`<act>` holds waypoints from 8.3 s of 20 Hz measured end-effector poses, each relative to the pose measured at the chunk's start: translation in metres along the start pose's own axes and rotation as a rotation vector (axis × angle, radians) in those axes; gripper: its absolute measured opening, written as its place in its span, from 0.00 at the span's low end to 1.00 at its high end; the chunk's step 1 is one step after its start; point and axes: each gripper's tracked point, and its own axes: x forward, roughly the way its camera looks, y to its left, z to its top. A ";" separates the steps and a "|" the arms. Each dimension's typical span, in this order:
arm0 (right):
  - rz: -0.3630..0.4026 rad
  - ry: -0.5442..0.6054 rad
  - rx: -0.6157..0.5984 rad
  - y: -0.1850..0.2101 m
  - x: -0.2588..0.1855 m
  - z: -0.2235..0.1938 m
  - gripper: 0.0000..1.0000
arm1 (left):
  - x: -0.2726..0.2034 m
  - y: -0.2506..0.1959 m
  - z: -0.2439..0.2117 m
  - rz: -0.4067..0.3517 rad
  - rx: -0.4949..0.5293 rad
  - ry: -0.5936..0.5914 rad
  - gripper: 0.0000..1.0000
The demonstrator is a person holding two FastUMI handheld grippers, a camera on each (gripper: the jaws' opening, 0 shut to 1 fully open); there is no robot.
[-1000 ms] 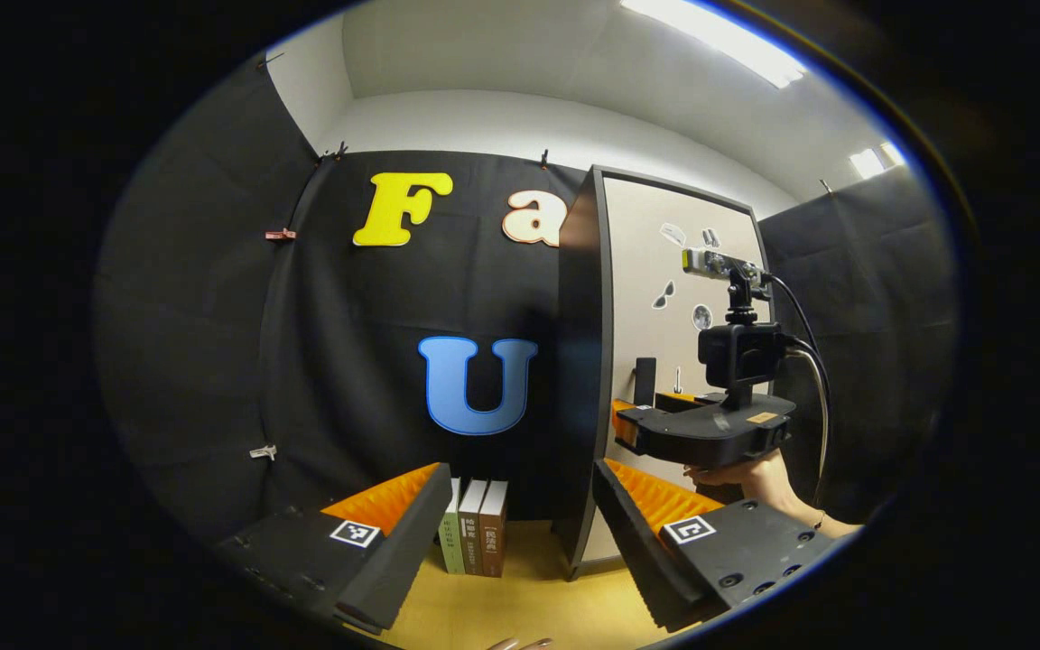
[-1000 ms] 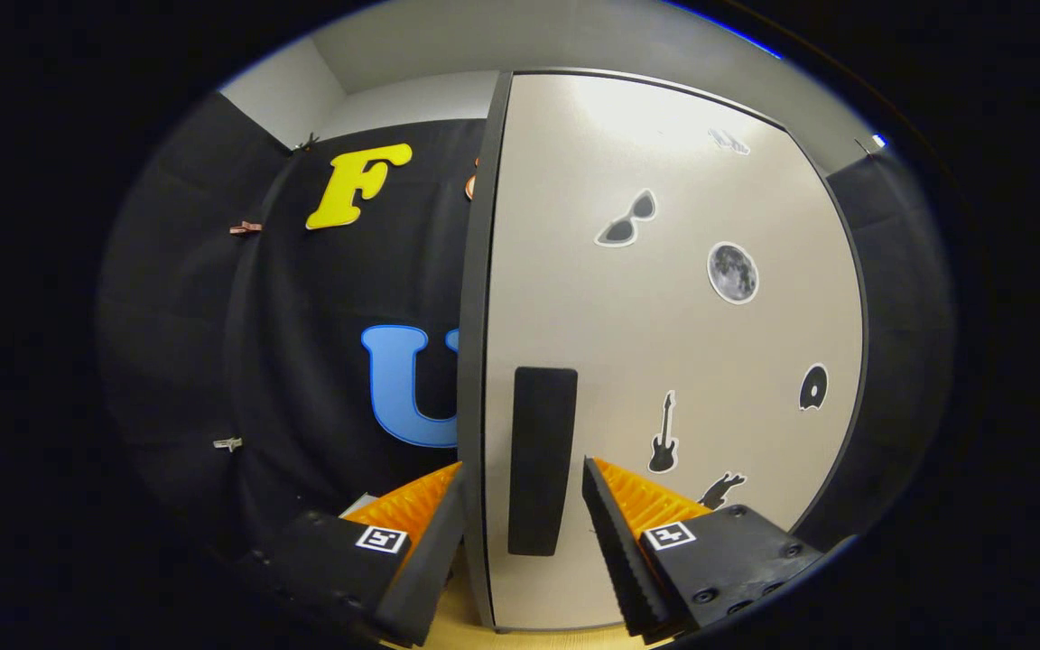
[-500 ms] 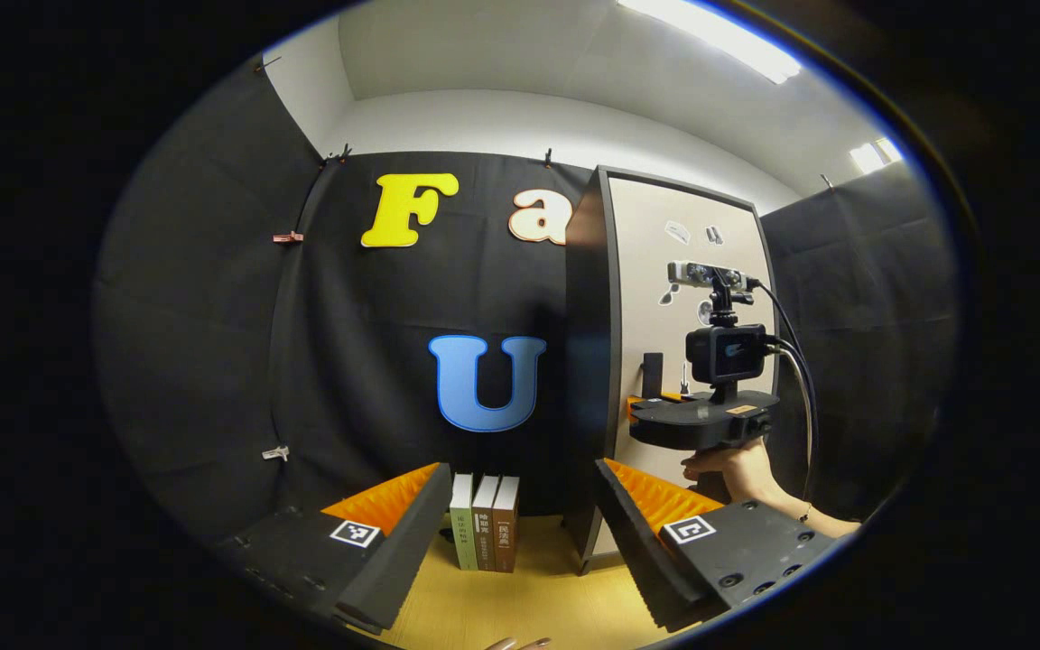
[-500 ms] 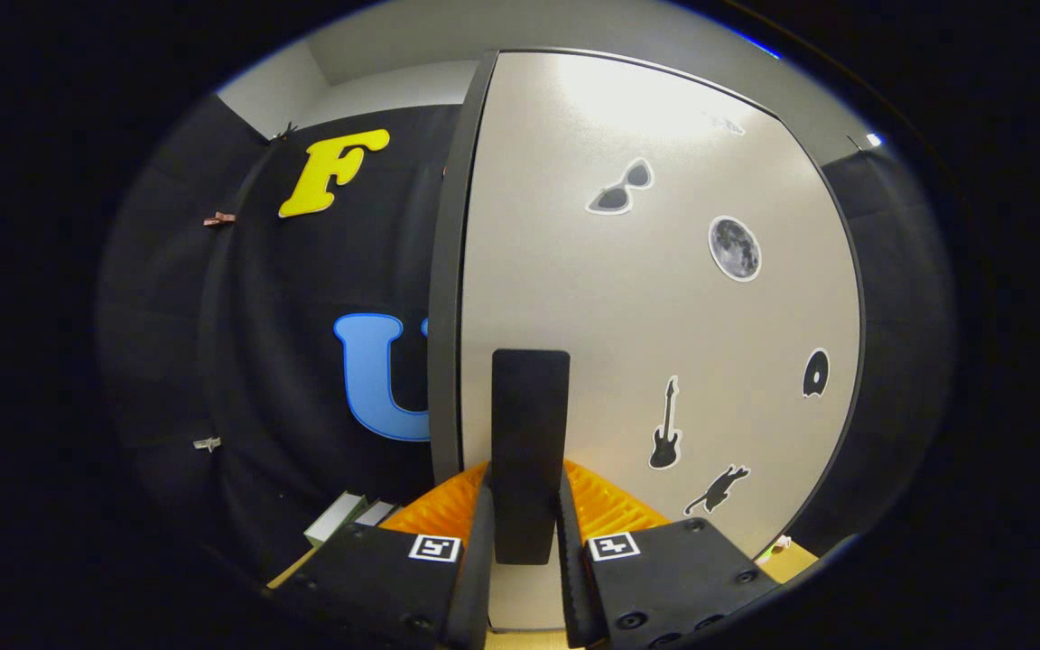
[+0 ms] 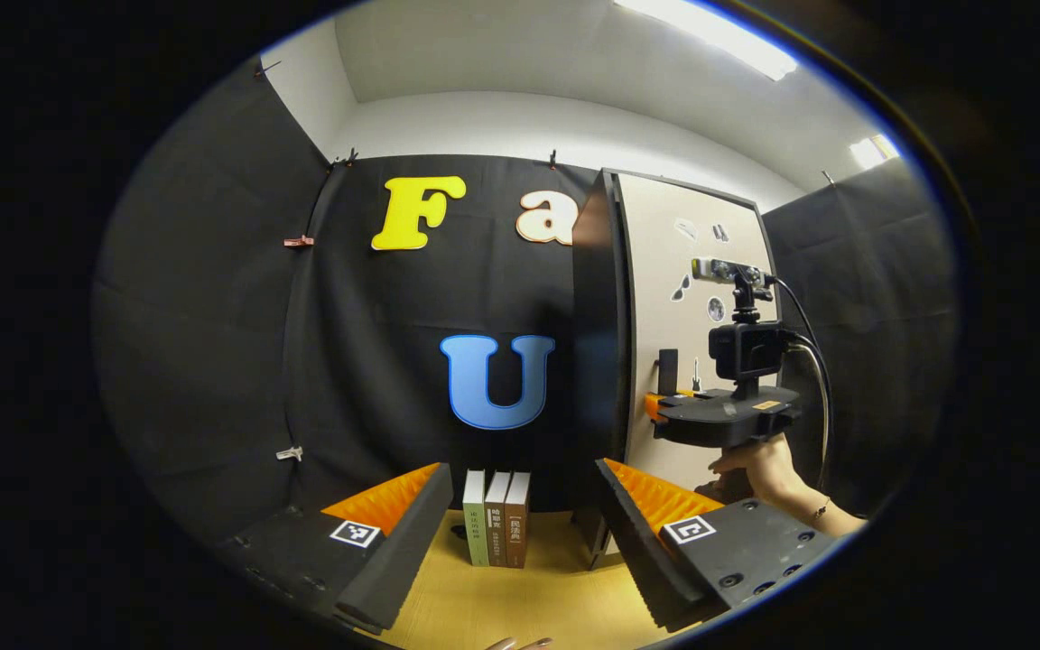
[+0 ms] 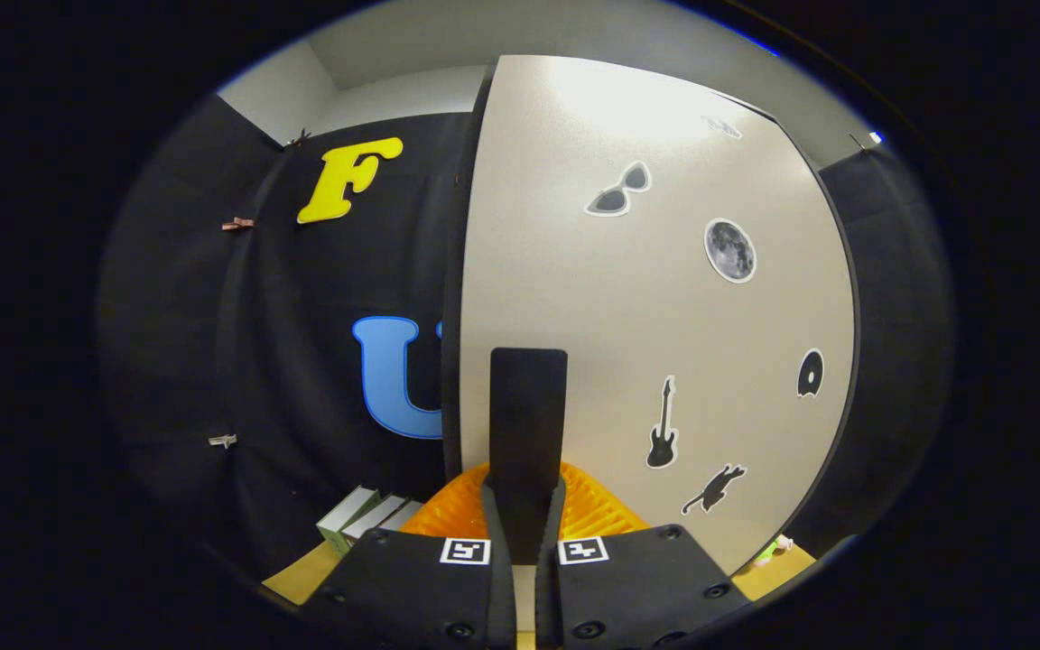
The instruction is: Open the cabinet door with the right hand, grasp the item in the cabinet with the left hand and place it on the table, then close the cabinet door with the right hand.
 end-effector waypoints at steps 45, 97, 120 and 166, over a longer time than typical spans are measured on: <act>-0.068 0.021 -0.019 -0.217 -0.231 0.016 0.10 | -0.019 -0.252 0.004 -0.527 -0.038 -0.016 0.98; -0.339 -0.083 -0.035 -0.530 -0.236 0.005 0.98 | 0.400 -0.346 -0.118 -0.252 0.191 0.358 0.95; -0.345 -0.024 -0.020 -0.551 -0.239 -0.016 0.98 | 0.428 -0.345 -0.162 -0.207 0.113 0.587 0.22; -0.127 -0.086 -0.007 -0.441 -0.342 0.007 0.98 | 0.029 -0.347 -0.285 -0.219 -0.099 0.581 0.24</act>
